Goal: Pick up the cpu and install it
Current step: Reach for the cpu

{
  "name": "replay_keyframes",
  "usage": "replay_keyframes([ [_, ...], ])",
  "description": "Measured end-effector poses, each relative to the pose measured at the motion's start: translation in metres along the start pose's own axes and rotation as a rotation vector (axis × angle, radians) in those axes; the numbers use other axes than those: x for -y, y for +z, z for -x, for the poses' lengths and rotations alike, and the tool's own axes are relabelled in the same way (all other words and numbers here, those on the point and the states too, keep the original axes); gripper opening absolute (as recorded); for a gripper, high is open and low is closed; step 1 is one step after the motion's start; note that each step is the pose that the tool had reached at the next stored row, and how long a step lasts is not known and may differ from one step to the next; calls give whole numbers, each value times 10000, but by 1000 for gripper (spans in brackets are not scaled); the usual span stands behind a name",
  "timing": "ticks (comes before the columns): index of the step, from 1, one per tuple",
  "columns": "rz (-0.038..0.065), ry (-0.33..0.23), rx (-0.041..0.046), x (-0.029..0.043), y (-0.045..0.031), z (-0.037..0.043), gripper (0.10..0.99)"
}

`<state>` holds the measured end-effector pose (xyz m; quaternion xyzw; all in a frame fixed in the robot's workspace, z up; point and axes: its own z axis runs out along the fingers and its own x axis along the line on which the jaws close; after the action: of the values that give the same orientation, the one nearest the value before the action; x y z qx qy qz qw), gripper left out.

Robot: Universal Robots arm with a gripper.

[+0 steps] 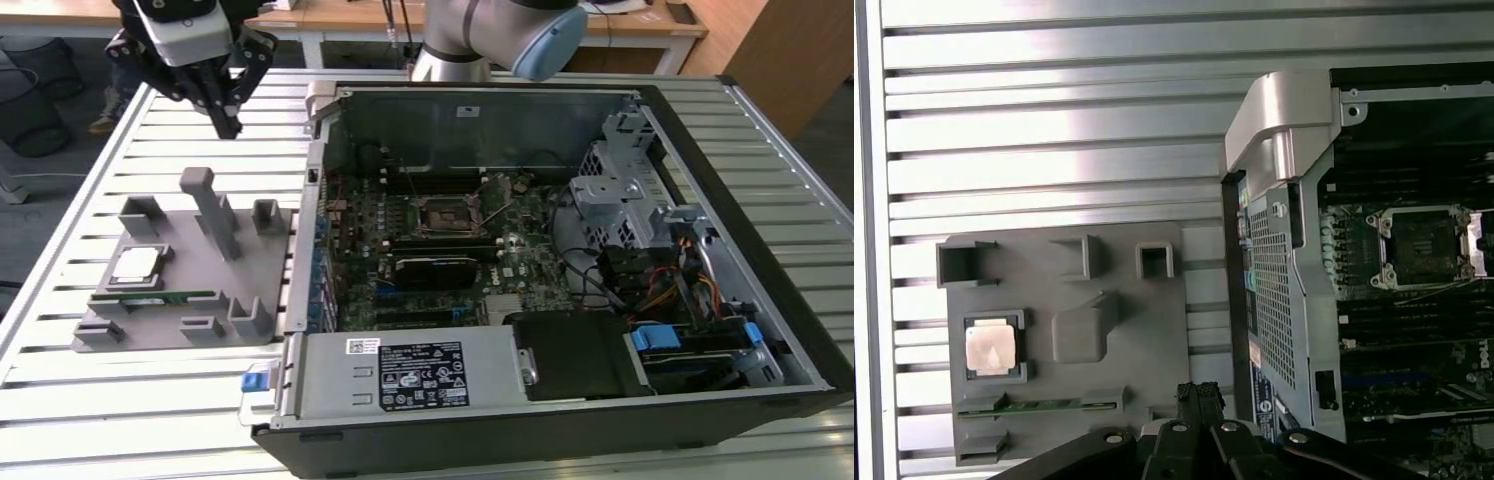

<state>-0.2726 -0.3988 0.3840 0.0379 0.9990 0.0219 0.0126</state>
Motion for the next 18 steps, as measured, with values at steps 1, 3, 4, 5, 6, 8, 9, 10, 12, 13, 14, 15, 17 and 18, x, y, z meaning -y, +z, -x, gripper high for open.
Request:
replay_keyframes([
  [1, -1, 0, -1, 1, 0, -10, 110],
  [3, 0, 0, -1, 2, 1, -29, 110],
  [4, 0, 0, -1, 3, 1, -38, 110],
  [5, -1, 0, -1, 4, 1, -48, 110],
  [6, -1, 0, -1, 4, 2, -59, 110],
  [8, -1, 0, -2, 6, 2, -79, 110],
  [9, -1, -1, -2, 7, 2, -89, 110],
  [10, -1, -1, -1, 8, 3, -101, 110],
  [12, 0, 0, -1, 10, 3, -126, 110],
  [13, -1, 0, -2, 11, 4, -137, 110],
  [14, 0, 1, -1, 12, 4, -153, 110],
  [15, -1, 1, -1, 13, 4, -166, 110],
  [17, 0, 1, -1, 15, 5, -195, 110],
  [18, 0, 0, -1, 16, 5, -210, 110],
])
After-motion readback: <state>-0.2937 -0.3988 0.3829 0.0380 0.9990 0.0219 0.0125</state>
